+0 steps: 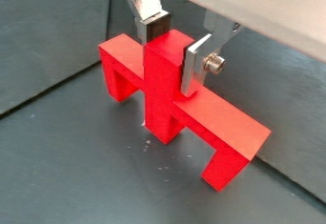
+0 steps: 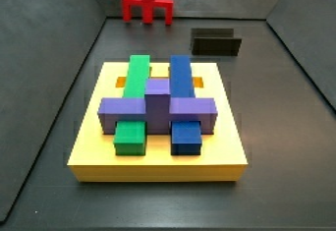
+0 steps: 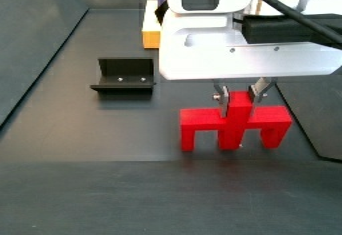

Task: Pick up the red object. Move up. Move to above the board. Insert the red object.
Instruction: Move up, then move to above the board.

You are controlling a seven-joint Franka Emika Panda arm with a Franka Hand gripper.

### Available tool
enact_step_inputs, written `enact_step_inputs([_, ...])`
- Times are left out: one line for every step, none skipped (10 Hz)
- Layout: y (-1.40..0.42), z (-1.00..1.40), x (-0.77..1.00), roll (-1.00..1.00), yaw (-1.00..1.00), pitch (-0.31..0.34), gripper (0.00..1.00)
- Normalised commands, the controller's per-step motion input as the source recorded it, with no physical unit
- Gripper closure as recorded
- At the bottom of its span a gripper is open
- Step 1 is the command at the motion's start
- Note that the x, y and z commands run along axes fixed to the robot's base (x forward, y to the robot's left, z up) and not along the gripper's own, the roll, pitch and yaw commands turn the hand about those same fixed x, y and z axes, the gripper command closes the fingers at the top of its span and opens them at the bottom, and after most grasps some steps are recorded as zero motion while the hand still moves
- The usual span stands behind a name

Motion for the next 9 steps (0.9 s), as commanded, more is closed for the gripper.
enact_step_inputs([-0.04, 0.83, -0.04, -0.02, 0.01, 0.023, 1.0])
enact_step_inputs([-0.05, 0.61, -0.09, 0.0, 0.0, 0.049, 1.0])
enact_step_inputs([-0.03, 0.39, -0.07, 0.04, 0.0, 0.038, 1.0])
enact_step_inputs([0.0, 1.4, 0.0, 0.0, 0.0, 0.0, 1.0])
enact_step_inputs([0.0, 1.4, -0.02, -0.03, 0.0, 0.021, 1.0])
enact_step_inputs([-0.01, 1.4, -0.04, -0.01, 0.0, 0.034, 1.0])
enact_step_inputs([0.0, 1.4, 0.02, 0.0, 0.0, 0.032, 1.0])
enact_step_inputs([0.02, 0.83, 0.05, -0.01, 0.0, 0.075, 1.0])
enact_step_inputs([0.01, 0.47, 0.04, 0.0, 0.0, 0.095, 1.0])
